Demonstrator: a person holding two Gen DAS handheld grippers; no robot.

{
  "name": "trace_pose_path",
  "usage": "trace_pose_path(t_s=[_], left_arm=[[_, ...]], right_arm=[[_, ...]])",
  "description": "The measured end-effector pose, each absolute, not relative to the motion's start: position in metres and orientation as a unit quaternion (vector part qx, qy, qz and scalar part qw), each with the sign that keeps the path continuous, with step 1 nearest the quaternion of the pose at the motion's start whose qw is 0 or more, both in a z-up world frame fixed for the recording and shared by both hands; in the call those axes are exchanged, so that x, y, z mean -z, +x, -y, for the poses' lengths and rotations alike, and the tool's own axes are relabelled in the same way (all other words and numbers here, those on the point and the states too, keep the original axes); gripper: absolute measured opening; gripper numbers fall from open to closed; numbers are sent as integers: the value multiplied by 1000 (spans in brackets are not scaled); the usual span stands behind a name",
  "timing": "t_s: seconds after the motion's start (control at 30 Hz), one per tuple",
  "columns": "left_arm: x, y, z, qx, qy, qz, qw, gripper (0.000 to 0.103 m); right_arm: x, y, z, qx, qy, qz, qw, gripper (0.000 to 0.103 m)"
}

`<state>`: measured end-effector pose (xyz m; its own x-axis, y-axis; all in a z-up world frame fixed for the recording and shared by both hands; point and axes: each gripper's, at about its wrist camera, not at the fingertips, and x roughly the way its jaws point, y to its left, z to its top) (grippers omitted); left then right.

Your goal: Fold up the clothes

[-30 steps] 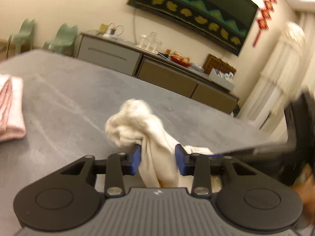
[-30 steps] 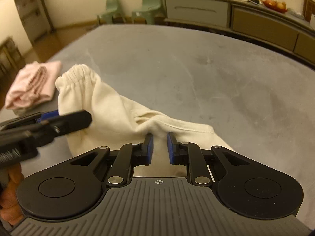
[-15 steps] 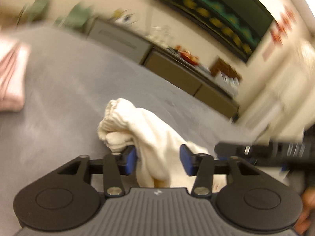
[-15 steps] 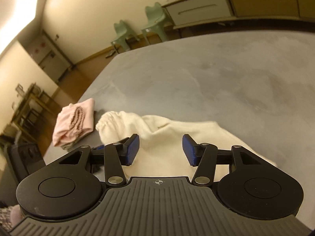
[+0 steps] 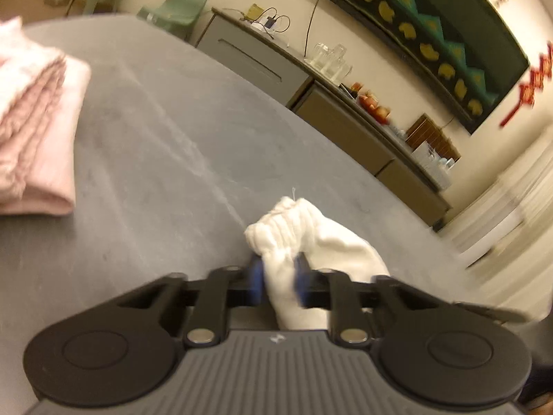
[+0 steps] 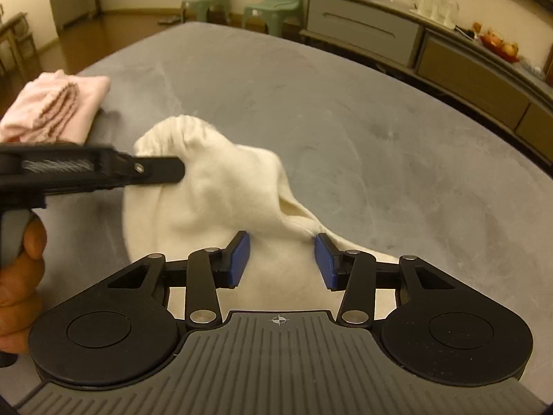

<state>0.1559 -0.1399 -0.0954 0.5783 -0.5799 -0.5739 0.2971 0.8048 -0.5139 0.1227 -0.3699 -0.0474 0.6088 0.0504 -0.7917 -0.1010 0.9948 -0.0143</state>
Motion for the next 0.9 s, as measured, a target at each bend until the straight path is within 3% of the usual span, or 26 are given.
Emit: trace_pose_path(t_s=[0.1,0.23,0.3,0.4,0.53,0.67,0.73,0.8,0.83,0.9], left_arm=[[83,134,151,244,-123,-347,897,13],[59,66,197,267,73,-195,941,12],[64,19,233,309,183,-113,926,14],[96,-33,269,369,284,-64,882,18],[119,-65,276,387,348,-24,853,22],[118,-74,261,424,337,-20,840,46],[119,-75,257,451,337,-26,826,49],[117,-74,253,475,334,-48,812,49],[113,-71,249,483,329,-65,809,49],[101,-58,243,492,302,-111,809,49]], right_arm=[[38,113,399,-44,56,-440,895,48],[20,70,451,-31,157,-412,897,51],[13,42,478,-33,224,-390,892,64],[17,-5,516,-43,354,-346,868,85],[37,-34,527,-52,433,-329,838,85],[43,-26,514,-63,414,-337,844,85],[42,-18,503,-68,383,-345,854,81],[41,-6,487,-64,317,-367,872,45],[43,-2,478,-45,262,-389,882,39],[48,1,469,-24,209,-408,889,41]])
